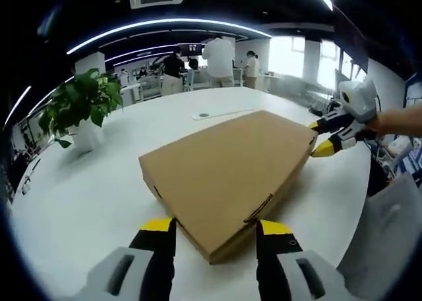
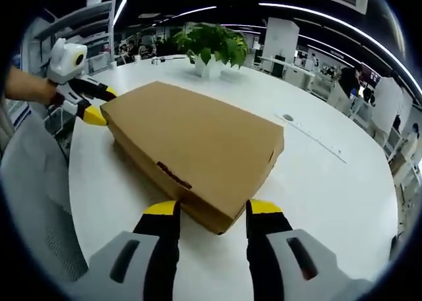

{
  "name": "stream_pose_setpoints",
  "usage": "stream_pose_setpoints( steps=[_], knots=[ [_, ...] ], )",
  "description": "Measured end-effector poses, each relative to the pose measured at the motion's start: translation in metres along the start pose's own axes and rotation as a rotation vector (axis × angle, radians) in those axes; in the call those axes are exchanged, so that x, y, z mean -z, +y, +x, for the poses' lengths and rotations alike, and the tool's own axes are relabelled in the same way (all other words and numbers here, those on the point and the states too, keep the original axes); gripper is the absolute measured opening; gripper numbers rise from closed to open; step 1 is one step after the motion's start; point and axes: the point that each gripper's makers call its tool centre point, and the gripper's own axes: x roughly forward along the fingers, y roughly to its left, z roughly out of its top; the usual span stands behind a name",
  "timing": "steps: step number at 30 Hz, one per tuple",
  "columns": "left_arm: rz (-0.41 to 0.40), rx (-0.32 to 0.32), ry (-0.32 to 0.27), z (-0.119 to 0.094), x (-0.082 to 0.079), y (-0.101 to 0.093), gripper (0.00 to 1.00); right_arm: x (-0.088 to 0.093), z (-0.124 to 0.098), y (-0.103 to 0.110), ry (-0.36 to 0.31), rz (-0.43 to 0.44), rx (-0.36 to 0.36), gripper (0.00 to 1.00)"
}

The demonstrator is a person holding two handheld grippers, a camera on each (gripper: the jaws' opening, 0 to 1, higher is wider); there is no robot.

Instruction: Operate the shoe box by opening the lid, removing the specified soft item, and placing it in the target area until the item is outside and the box remains undamaged.

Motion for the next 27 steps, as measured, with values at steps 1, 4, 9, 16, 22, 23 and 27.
stream_pose_setpoints(
  steps=[1, 4, 9, 16, 22, 23, 27],
  knots=[
    [0.003, 0.004, 0.003, -0.001, 0.001, 0.001, 0.48, 0.0, 0.0, 0.003, 0.0, 0.002, 0.002, 0.36],
    [0.018, 0.023, 0.016, -0.008, 0.005, 0.006, 0.48, 0.0, -0.002, 0.014, 0.001, 0.008, 0.011, 0.35],
    [0.038, 0.048, 0.033, -0.017, 0.012, 0.013, 0.48, -0.001, -0.003, 0.03, -0.005, 0.027, 0.023, 0.36],
    [0.061, 0.076, 0.054, -0.03, 0.021, 0.024, 0.48, -0.004, -0.004, 0.056, -0.021, 0.058, 0.031, 0.36],
    [0.087, 0.09, 0.074, -0.04, 0.029, 0.035, 0.48, -0.008, -0.003, 0.076, -0.029, 0.065, 0.028, 0.35],
    [0.093, 0.093, 0.078, -0.042, 0.031, 0.038, 0.48, -0.009, -0.002, 0.08, -0.03, 0.068, 0.026, 0.35],
    [0.111, 0.101, 0.082, -0.049, 0.036, 0.046, 0.49, -0.012, 0.0, 0.095, -0.034, 0.064, 0.017, 0.37]
  ],
)
